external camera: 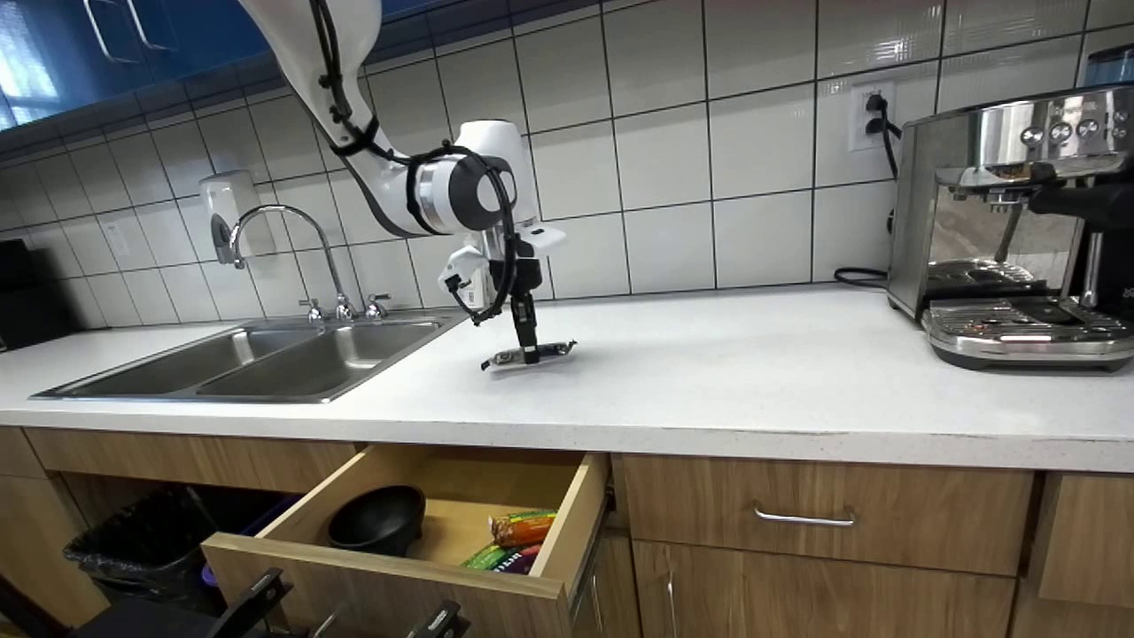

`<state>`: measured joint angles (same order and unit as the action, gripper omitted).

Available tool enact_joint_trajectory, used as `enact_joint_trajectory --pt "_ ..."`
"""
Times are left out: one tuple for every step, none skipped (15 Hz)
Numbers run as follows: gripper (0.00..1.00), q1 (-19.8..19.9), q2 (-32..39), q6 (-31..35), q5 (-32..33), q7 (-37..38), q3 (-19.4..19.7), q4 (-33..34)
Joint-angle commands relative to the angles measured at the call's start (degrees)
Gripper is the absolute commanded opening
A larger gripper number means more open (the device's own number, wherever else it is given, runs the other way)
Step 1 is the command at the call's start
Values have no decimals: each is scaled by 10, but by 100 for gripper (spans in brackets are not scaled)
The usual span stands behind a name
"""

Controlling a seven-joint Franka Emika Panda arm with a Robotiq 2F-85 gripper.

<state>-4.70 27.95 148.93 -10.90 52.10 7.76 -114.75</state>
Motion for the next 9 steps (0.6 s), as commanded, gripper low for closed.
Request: enact_joint_trajectory --pt "7 5 -62 26 3 -22 -7 -77" --pt "7 5 -72 32 2 -27 -7 -92" --pt "7 5 -81 37 3 -30 -7 -106" --pt "7 6 -91 41 2 -35 -8 -121" --pt "7 7 -100 47 1 -39 -8 -136" --pt "7 8 -110 52 0 -42 -9 -151" --pt "7 9 -120 58 -1 -46 -9 -167" --pt "7 10 -129 63 -1 -51 -9 -182" --pt "7 10 -138 67 -1 -54 -9 -196"
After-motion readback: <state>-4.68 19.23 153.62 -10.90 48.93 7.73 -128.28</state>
